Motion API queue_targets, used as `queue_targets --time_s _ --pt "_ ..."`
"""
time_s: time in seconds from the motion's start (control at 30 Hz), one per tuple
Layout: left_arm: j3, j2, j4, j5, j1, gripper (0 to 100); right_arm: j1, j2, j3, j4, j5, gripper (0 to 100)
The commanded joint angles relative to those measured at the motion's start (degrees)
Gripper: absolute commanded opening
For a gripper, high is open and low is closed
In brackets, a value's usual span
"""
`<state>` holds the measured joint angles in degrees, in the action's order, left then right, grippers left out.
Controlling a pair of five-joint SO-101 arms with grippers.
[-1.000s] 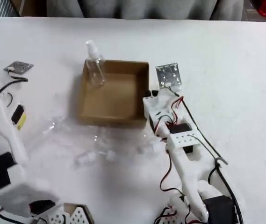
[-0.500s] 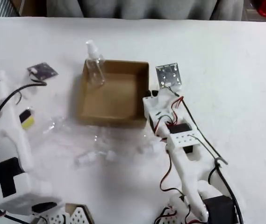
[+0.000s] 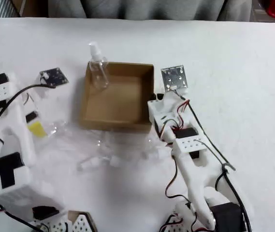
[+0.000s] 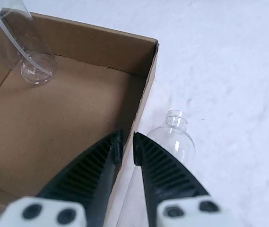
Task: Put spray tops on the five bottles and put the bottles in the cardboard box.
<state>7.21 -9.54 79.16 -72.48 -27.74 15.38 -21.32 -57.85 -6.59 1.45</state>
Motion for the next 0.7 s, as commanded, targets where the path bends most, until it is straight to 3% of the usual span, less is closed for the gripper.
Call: queue_targets --time_s 0.0,0.43,0.5,0.67 --pt "-0.9 -2.7 -3.3 -0.9 1.6 31 -0.3 -0.1 1.6 -0.6 0.2 1.6" --pt "-1.1 -11.6 -10.6 0.8 2.7 30 -0.2 -0.1 1.6 -0.4 0.2 1.6" --pt "-1.1 -11.9 -10.6 1.0 2.4 25 -0.2 -0.1 1.6 -0.4 0.2 1.6" --pt "-0.9 -12.0 -10.2 1.4 2.4 3 -0.2 -0.1 1.6 -0.4 0.2 1.6"
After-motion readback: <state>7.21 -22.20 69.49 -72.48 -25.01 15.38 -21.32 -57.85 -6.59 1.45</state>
